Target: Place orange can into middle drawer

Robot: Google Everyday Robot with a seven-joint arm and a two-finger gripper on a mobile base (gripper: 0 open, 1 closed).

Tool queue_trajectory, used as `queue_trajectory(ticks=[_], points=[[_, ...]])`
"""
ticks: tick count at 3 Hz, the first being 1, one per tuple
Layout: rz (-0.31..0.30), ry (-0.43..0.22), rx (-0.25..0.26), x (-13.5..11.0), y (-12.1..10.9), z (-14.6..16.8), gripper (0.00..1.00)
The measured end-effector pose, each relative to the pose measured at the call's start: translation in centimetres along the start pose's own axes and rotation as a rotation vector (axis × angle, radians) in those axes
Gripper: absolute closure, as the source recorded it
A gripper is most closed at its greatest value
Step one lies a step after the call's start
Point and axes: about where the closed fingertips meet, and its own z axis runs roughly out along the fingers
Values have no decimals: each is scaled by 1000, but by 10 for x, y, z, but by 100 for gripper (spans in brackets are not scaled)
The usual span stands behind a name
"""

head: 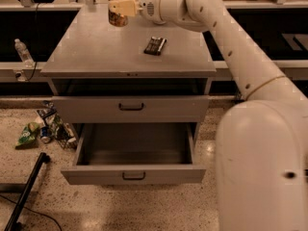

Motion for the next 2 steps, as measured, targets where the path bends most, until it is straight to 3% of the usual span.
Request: queue_trajectory(ticks=[1, 2], points=[[72, -56, -18, 16, 25, -33, 100], [118, -44, -21, 56, 53, -47, 100]])
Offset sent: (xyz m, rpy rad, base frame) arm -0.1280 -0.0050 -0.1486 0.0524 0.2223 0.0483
